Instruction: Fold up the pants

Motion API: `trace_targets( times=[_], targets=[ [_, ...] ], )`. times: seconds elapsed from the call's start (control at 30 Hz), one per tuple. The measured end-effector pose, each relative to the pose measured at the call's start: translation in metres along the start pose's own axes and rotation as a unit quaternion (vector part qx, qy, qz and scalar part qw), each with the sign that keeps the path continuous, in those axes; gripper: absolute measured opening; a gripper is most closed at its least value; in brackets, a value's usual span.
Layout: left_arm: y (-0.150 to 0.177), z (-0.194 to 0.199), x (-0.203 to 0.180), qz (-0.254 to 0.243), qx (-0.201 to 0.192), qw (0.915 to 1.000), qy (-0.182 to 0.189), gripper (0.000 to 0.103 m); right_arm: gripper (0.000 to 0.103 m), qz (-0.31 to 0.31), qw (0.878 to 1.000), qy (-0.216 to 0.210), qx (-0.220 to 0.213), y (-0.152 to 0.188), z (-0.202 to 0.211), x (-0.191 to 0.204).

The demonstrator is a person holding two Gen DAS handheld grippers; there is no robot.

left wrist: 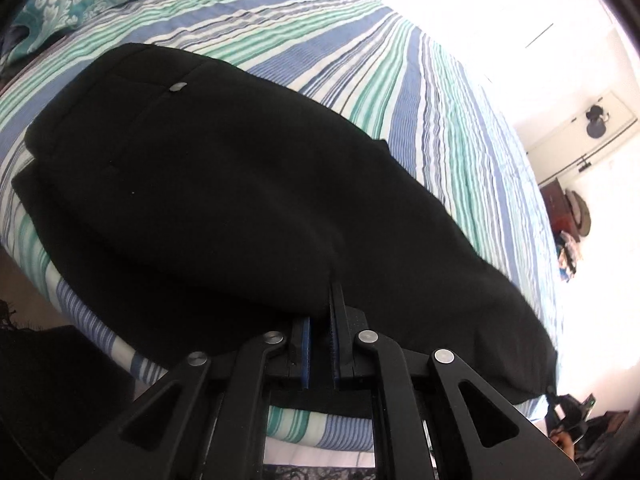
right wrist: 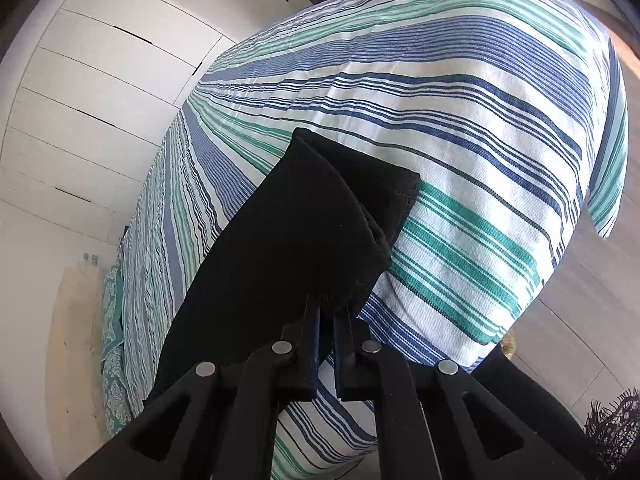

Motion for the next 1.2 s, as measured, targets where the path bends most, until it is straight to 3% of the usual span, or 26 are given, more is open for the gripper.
trace_targets(
  times=[0.1,0.17,0.27,0.37,0.57,0.67,0.77,0.97,1.03,1.07,1.1,1.17,1.2],
  targets=[
    [-0.006,0.013,-0.001,0.027,-0.018,0.9991,0.028,0.006,0.006,0.033,0.999,0.003,-0.018,-0.018,0.007,0.013],
    [-0.001,0.015,-0.003,0.016,-0.017,0.9995,0.021,0.006,0.006,0.061,0.998,0.022,-0.020,-0.026,0.006,0.016],
    [0.022,0.009,0.003,0.004,0.007,1.0000,-0.005,0.006,0.006,0.050,0.997,0.063,0.016,-0.023,-0.013,-0.009],
    [0.044,0.006,0.018,0.031,0.032,0.9990,-0.002,0.006,0.005,0.033,0.998,0.048,-0.001,-0.025,-0.009,-0.018],
    [0.047,0.030,0.006,0.009,-0.002,1.0000,0.002,0.006,0.005,0.029,0.999,0.032,-0.026,-0.027,0.004,-0.019],
    [0.057,0.031,0.003,0.004,0.002,1.0000,-0.009,0.006,0.005,0.018,0.999,0.034,-0.029,-0.029,0.005,-0.024],
    [0.043,0.009,0.014,0.010,0.023,0.9994,-0.023,0.006,0.005,0.012,0.999,0.041,-0.027,-0.030,0.004,-0.031],
    [0.052,-0.010,0.000,-0.005,0.044,0.9978,-0.050,0.008,0.005,0.028,0.998,0.059,-0.025,-0.027,-0.001,-0.031],
    [0.050,-0.017,0.000,0.000,0.055,0.9967,-0.059,0.018,0.005,0.041,0.996,0.071,-0.028,-0.026,0.000,-0.028],
    [0.052,-0.017,0.004,0.005,0.058,0.9959,-0.070,0.029,0.006,0.052,0.995,0.080,-0.032,-0.026,0.000,-0.025],
    [0.051,-0.015,0.007,0.009,0.059,0.9950,-0.080,0.049,0.011,0.062,0.994,0.085,-0.037,-0.025,0.002,-0.022],
    [0.057,-0.004,0.018,0.017,0.054,0.9940,-0.094,0.063,0.027,0.080,0.991,0.088,-0.054,-0.026,0.011,-0.016],
    [0.059,0.002,0.020,0.018,0.050,0.9943,-0.092,0.065,0.043,0.086,0.991,0.076,-0.064,-0.026,0.018,-0.012]
  ],
)
Point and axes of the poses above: each gripper's, at about its wrist camera, not at the fingertips, and z roughly against the way its jaws point, x to its left, y to its underside, the point moved 7 cm from there along -z, roughly the way its jaws point, and after that the axes turned 2 degrees about x, right-handed, at the moved point
